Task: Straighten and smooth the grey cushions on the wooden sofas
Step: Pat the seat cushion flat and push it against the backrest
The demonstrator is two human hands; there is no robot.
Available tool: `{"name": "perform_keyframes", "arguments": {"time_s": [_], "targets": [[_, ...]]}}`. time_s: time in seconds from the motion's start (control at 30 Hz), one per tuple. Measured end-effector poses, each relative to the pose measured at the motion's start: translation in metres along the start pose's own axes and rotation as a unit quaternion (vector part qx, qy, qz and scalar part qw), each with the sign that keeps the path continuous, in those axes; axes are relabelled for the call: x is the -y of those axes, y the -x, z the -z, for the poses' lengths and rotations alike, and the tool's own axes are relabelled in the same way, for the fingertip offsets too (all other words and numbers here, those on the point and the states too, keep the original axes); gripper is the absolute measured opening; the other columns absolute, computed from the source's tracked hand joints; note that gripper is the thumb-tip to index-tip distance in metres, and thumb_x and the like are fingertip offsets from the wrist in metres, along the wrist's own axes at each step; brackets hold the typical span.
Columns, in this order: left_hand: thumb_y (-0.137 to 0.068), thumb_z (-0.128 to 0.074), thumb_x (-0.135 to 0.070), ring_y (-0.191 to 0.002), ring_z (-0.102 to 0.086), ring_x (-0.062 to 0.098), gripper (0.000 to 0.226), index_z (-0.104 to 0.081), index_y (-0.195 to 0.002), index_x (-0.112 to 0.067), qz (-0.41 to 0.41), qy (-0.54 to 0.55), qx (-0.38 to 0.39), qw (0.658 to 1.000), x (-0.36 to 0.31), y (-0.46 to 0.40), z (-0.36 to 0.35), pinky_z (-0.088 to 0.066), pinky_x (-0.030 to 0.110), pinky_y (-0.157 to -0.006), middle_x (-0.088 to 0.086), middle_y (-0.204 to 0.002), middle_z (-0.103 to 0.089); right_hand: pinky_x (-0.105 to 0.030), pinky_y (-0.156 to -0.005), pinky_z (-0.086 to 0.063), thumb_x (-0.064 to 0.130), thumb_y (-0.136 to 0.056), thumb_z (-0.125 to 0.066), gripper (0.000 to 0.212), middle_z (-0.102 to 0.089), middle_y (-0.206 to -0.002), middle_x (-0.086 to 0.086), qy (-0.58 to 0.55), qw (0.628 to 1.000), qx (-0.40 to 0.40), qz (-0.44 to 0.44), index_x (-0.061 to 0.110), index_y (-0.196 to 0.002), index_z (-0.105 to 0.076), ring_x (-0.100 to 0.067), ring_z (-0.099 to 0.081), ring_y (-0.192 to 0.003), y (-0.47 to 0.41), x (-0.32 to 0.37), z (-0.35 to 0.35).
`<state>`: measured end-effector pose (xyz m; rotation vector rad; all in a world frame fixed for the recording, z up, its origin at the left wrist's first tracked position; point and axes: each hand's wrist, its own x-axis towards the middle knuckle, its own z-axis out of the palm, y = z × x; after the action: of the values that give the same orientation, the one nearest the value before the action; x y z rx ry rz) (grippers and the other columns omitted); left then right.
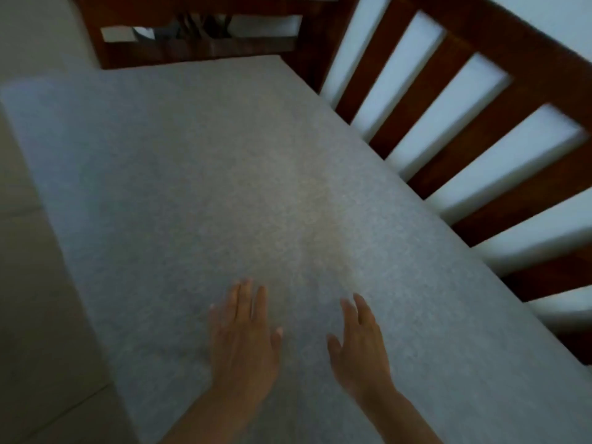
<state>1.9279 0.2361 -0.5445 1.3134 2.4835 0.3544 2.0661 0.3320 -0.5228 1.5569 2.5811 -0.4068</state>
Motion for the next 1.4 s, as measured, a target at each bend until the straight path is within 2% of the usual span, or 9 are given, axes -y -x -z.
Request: {"name": "perform_keyframes", "arguments": {"time_s": [0.27, 0.37, 0.47, 0.6, 0.77, 0.93, 1.1, 1.23, 1.4], "targets": [[-0.044, -0.089, -0.03, -0.113, -0.06, 0.032, 0.084, -0.064, -0.12, -0.006, -0.104, -0.053, 0.026, 0.993, -0.154, -0.037, -0.045, -0.047, 0.062, -0.083, 0.013, -0.124, -0.062, -0.029, -0.116, -0.009, 0.031, -0.098, -0.044, 0.065, 0.001, -0.159, -0.005, -0.033, 0.998, -0.024, -0.056, 0.017, -0.151, -0.009, -0.02, -0.006, -0.146, -0.035, -0.131, 0.037], [-0.068, -0.079, -0.034, -0.137, -0.036, 0.03, 0.086, -0.041, -0.143, -0.013, -0.157, -0.066, 0.033, 0.985, -0.21, -0.059, -0.055, -0.034, 0.062, -0.102, 0.012, -0.149, -0.036, -0.034, -0.118, -0.002, 0.026, -0.097, -0.046, 0.064, 0.004, -0.159, -0.01, 0.033, 0.999, -0.037, -0.001, 0.016, -0.151, -0.012, -0.025, 0.001, -0.146, -0.064, -0.168, 0.059], [-0.099, -0.039, -0.027, -0.146, 0.014, 0.019, 0.069, 0.006, -0.151, -0.025, -0.182, -0.048, -0.096, 0.977, -0.262, -0.117, -0.046, 0.004, 0.052, -0.114, -0.001, -0.159, 0.014, -0.044, -0.119, -0.01, 0.009, -0.09, -0.053, 0.061, -0.013, -0.157, -0.014, 0.0, 0.977, -0.201, 0.068, 0.009, -0.147, -0.029, -0.028, -0.007, -0.146, -0.118, -0.18, 0.104], [-0.098, -0.035, -0.034, -0.147, 0.006, 0.019, 0.065, 0.0, -0.152, -0.026, -0.134, -0.004, -0.184, 0.974, -0.274, -0.181, -0.07, -0.001, 0.052, -0.114, -0.002, -0.16, 0.008, -0.047, -0.116, -0.02, -0.001, -0.087, -0.049, 0.054, -0.035, -0.149, -0.013, -0.063, 0.912, -0.395, 0.097, 0.008, -0.14, -0.043, -0.029, -0.026, -0.141, -0.182, -0.203, 0.114], [-0.097, -0.021, -0.054, -0.147, 0.005, 0.022, 0.064, -0.001, -0.152, -0.027, -0.086, -0.078, -0.029, 0.993, -0.227, -0.185, -0.121, 0.002, 0.051, -0.115, -0.002, -0.16, 0.006, -0.045, -0.116, 0.003, 0.051, -0.098, -0.022, 0.063, 0.006, -0.16, -0.001, 0.09, 0.995, -0.034, 0.009, 0.027, -0.152, 0.0, -0.021, 0.006, -0.146, -0.198, -0.249, 0.023], [-0.097, -0.031, -0.045, -0.146, -0.008, 0.025, 0.062, -0.018, -0.151, -0.019, -0.038, -0.007, -0.154, 0.987, -0.189, -0.117, -0.082, -0.01, 0.059, -0.111, 0.004, -0.16, -0.01, -0.043, -0.118, -0.012, 0.022, -0.096, -0.046, 0.055, -0.022, -0.156, -0.009, -0.07, 0.955, -0.266, 0.11, 0.011, -0.148, -0.029, -0.025, -0.017, -0.144, -0.145, -0.182, 0.053], [-0.091, -0.023, -0.056, -0.146, -0.012, 0.024, 0.067, -0.023, -0.15, -0.023, -0.012, -0.078, -0.026, 0.997, -0.133, -0.055, -0.095, -0.017, 0.059, -0.111, 0.004, -0.159, -0.013, -0.044, -0.117, -0.007, 0.048, -0.093, -0.025, 0.066, -0.014, -0.158, -0.009, 0.016, 0.982, -0.073, 0.171, 0.014, -0.15, -0.021, -0.025, -0.011, -0.145, -0.109, -0.129, -0.01], [-0.089, -0.024, -0.052, -0.144, -0.02, 0.03, 0.07, -0.027, -0.149, -0.015, 0.065, -0.02, -0.144, 0.987, -0.101, -0.026, -0.066, -0.015, 0.062, -0.108, 0.01, -0.157, -0.021, -0.044, -0.115, -0.015, 0.033, -0.09, -0.038, 0.057, -0.035, -0.15, -0.012, -0.099, 0.96, -0.204, 0.165, 0.009, -0.142, -0.04, -0.028, -0.028, -0.14, -0.074, -0.08, 0.005], [-0.094, -0.027, -0.054, -0.147, -0.007, 0.022, 0.068, -0.015, -0.152, -0.021, 0.087, -0.046, -0.021, 0.995, -0.054, 0.025, -0.068, -0.011, 0.058, -0.113, 0.003, -0.16, -0.008, -0.047, -0.115, -0.011, 0.043, -0.093, -0.037, 0.064, -0.02, -0.157, -0.011, 0.024, 0.974, -0.053, 0.221, 0.011, -0.148, -0.028, -0.028, -0.018, -0.144, -0.028, -0.054, -0.045]]}}
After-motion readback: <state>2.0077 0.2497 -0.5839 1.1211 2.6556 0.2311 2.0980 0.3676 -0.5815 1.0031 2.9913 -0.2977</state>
